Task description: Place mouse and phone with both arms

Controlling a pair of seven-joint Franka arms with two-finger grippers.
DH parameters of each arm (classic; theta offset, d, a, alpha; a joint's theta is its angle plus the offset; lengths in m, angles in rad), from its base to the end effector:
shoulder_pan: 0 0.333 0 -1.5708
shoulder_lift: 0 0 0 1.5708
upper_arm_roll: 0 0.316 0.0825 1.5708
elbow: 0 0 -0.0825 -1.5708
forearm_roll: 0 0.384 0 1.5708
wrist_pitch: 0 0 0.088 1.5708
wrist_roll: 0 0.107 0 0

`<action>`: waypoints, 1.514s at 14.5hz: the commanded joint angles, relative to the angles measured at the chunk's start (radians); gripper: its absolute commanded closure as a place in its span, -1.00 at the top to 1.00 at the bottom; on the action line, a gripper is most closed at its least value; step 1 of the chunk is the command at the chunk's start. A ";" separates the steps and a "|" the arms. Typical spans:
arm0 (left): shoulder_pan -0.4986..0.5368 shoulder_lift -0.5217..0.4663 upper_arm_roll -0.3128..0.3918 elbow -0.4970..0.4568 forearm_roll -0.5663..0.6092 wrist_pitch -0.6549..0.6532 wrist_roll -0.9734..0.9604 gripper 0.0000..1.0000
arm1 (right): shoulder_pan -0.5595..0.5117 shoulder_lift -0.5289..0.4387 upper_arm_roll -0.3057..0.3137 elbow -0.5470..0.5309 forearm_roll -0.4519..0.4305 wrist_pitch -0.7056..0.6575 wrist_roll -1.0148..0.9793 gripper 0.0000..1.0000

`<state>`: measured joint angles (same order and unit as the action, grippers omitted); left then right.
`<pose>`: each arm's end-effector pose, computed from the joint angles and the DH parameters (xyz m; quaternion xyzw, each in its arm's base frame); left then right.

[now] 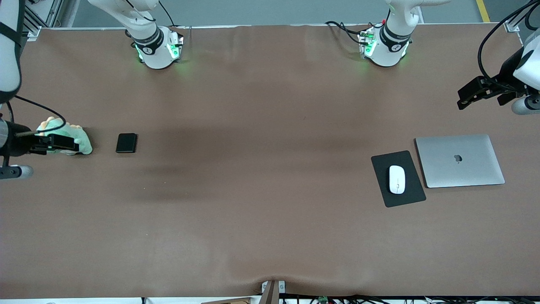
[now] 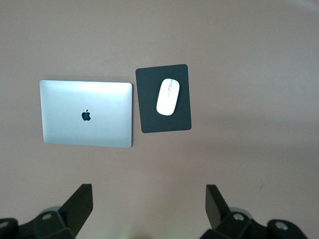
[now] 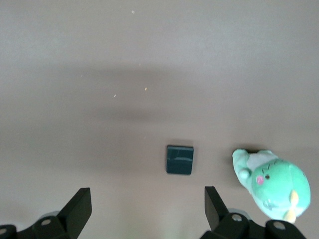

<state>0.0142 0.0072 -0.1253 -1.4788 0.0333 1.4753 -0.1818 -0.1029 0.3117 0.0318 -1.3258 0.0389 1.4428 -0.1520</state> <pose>0.5443 -0.0566 0.6553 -0.9992 -0.0368 0.0029 0.0167 0.6282 -0.0432 0.5434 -0.9942 -0.0405 0.0938 0.0350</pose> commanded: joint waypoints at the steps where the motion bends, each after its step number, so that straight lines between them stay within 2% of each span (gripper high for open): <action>1: -0.002 -0.003 -0.002 0.000 -0.018 -0.003 0.001 1.00 | 0.026 -0.032 -0.010 0.014 0.007 -0.052 -0.014 1.00; 6: 0.001 -0.015 -0.002 0.002 -0.021 -0.006 0.007 1.00 | 0.029 -0.144 -0.020 -0.003 0.003 -0.104 -0.003 1.00; 15: 0.001 -0.013 -0.002 0.005 -0.027 -0.006 0.002 1.00 | 0.041 -0.315 -0.027 -0.131 -0.001 -0.104 0.003 1.00; 19: 0.003 -0.012 0.000 0.005 -0.027 -0.004 0.002 1.00 | 0.113 -0.351 -0.107 -0.183 0.001 -0.073 0.005 1.00; 22: 0.003 -0.012 0.000 0.005 -0.027 -0.006 0.004 1.00 | 0.127 -0.375 -0.112 -0.214 -0.001 -0.058 0.005 1.00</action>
<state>0.0122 0.0056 -0.1266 -1.4763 0.0321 1.4753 -0.1818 -0.0014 -0.0136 -0.0575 -1.4821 0.0384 1.3630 -0.1516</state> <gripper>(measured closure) 0.000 0.000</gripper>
